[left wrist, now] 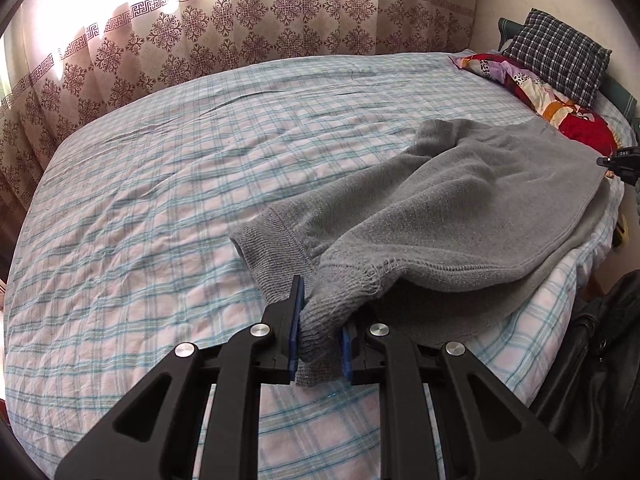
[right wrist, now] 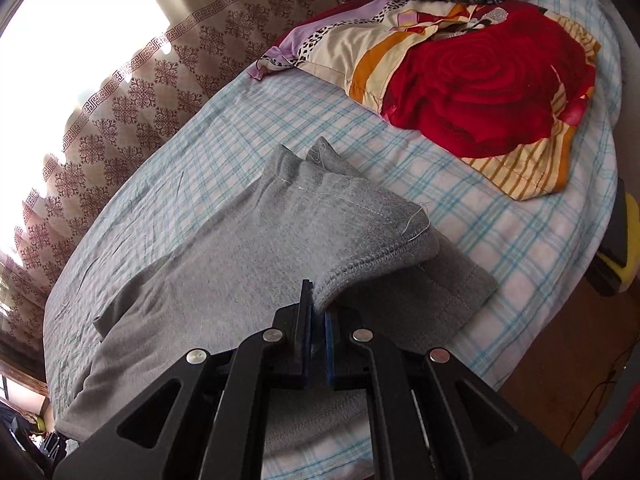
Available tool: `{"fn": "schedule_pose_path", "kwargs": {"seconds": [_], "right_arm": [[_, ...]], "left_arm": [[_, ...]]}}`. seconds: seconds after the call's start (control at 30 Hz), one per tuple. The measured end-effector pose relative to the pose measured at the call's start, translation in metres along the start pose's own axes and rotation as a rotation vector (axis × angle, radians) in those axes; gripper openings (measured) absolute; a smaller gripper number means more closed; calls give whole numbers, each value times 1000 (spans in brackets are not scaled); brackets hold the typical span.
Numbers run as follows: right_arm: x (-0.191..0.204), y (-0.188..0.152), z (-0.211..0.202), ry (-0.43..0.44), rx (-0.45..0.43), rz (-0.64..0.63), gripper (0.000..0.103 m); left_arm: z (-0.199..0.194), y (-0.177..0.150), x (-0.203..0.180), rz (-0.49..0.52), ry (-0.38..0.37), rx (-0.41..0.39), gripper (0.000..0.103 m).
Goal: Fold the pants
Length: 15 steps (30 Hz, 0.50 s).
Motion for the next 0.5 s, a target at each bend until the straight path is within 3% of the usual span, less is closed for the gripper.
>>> {"fn": "schedule_pose_path", "kwargs": {"seconds": [0.17,0.2,0.3,0.33,0.4,0.43,0.47,0.5], "right_arm": [[-12,-1,17,74,43,59,6],[-16,1,20,90,55,93,11],[-29,11,20,129,30,168,50],[-32,15,20,127,20,182,54],[-34,24,24,159,23,190,54],[-36,28,27,156,26,194,49],[-38,29,30,139,31,195,41],[-40,31,31,122,32,194,25]], "left_arm": [[-1,4,2,-13,4,-7,16],[-1,4,2,-11,7,-7,16],[-1,6,1,-13,8,-8,16],[-2,6,1,-15,8,-9,16],[-1,7,1,-21,9,-8,16],[-1,8,1,-24,10,-9,16],[-2,9,1,-26,11,-10,16],[-2,10,2,-30,12,-12,16]]}}
Point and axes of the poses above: each gripper's, at about its wrist camera, not at the fingertips, and z roughly the way its jaws point, x to its left, y to its top, the point moved 8 cm from there along z, roughly the way its jaws point, and after that the axes turned 15 degrees about x, right-handed, at the moved point
